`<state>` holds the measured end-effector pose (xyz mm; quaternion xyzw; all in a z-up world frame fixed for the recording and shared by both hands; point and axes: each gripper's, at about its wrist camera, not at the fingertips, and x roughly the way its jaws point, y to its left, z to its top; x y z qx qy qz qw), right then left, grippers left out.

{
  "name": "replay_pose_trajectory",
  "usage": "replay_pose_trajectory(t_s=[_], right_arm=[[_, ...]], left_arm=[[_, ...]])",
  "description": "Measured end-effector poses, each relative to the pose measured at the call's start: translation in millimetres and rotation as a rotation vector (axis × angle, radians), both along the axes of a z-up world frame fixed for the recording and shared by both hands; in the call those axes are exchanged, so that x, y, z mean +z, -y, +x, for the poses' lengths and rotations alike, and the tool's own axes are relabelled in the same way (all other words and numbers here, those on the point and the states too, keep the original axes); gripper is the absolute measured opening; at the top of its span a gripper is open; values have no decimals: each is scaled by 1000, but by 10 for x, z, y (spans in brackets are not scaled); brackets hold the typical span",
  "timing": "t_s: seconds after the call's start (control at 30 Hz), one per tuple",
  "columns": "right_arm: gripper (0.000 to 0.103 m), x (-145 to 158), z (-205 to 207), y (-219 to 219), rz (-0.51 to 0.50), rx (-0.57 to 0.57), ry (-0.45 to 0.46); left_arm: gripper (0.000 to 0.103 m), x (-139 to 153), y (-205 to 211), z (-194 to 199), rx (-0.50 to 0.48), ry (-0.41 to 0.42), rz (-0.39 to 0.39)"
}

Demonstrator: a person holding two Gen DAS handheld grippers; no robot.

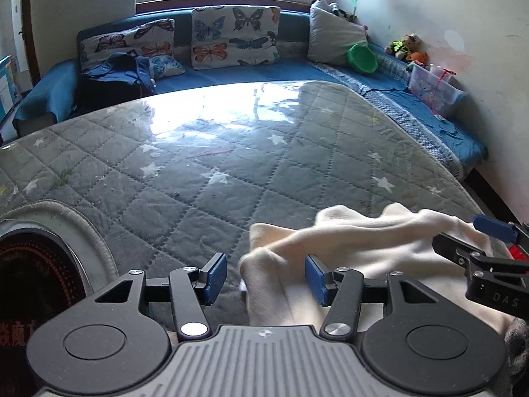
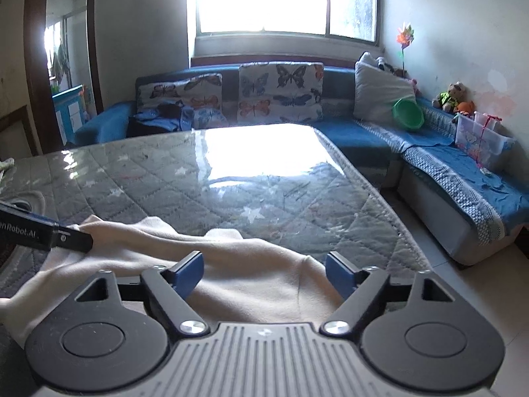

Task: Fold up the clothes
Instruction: 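Lower the bundle onto the mattress and open both grippers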

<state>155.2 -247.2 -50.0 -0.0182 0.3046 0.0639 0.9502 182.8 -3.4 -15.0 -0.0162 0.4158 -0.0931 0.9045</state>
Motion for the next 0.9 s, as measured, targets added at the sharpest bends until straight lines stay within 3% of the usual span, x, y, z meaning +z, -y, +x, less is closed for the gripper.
replay_pose_trajectory(t_s=[0.1, 0.23, 0.6, 0.9], right_arm=[[98, 47, -108, -1, -6, -18, 19], [103, 105, -264, -3, -19, -32, 41], [103, 233, -673, 34, -21, -59, 68], [103, 257, -1033, -33, -7, -38, 65]], left_arm=[[59, 45, 53, -114, -13, 12, 6], [66, 93, 115, -287, -30, 21, 7], [87, 170, 224, -780, -60, 69, 39], [96, 150, 272, -1158, -56, 70, 41]])
